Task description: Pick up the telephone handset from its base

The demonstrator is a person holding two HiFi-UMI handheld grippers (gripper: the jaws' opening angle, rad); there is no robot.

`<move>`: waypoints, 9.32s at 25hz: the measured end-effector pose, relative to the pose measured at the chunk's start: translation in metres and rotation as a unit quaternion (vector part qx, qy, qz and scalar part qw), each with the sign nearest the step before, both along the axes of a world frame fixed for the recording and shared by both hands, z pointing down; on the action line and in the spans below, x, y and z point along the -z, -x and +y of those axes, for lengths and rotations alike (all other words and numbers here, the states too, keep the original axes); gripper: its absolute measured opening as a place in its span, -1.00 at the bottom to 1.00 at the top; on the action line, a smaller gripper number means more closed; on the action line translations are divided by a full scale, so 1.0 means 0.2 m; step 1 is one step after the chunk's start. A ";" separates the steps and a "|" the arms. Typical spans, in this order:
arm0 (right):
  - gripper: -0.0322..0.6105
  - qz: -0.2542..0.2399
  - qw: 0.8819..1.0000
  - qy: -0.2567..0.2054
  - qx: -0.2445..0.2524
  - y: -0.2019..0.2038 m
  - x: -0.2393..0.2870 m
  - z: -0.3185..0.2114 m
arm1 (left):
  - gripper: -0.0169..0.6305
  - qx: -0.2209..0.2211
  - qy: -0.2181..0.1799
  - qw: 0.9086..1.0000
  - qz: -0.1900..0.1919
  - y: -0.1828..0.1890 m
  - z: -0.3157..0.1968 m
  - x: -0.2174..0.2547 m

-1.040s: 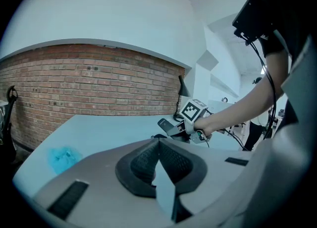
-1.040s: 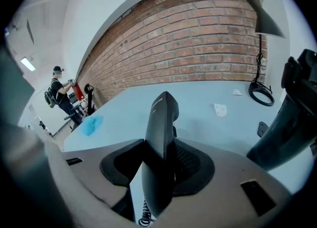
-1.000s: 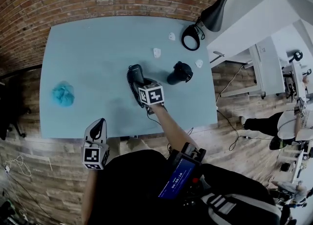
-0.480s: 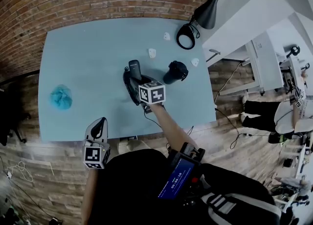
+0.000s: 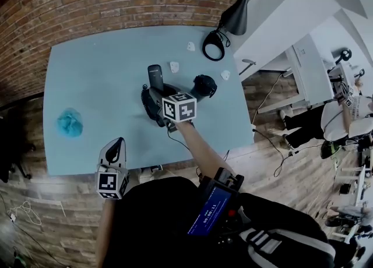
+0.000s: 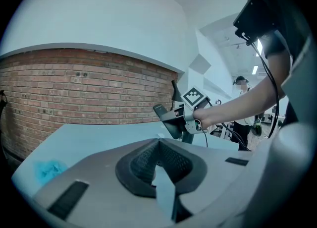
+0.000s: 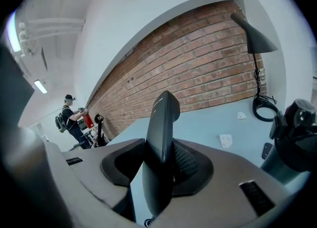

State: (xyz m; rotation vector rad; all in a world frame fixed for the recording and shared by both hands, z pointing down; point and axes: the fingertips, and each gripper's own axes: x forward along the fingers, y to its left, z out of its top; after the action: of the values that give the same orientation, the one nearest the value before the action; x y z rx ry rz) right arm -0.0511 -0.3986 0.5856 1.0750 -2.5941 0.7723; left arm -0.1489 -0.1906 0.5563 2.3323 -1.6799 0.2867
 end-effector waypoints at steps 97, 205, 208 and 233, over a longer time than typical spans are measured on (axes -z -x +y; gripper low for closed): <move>-0.41 -0.099 0.970 -0.221 0.010 -0.29 0.71 0.74 | -0.89 -0.081 -0.112 0.990 -0.019 -0.30 -0.07 0.40; -0.43 -0.009 0.976 -0.218 -0.006 -0.32 0.34 0.72 | -0.89 -0.085 -0.103 0.990 -0.054 -0.35 -0.14 0.20; -0.44 -0.002 0.976 -0.218 0.000 -0.31 0.33 0.72 | -0.89 -0.085 -0.104 0.989 -0.054 -0.36 -0.15 0.21; -0.45 0.014 0.984 -0.177 0.026 -0.23 0.19 0.79 | -0.89 -0.076 -0.073 0.993 -0.053 -0.30 -0.08 0.10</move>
State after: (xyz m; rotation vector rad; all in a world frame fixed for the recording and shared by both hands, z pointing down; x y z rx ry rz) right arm -0.0043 -0.2410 0.5476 1.0897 -2.7875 0.2853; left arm -0.0887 -0.2076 0.5365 2.6007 -1.6221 0.3318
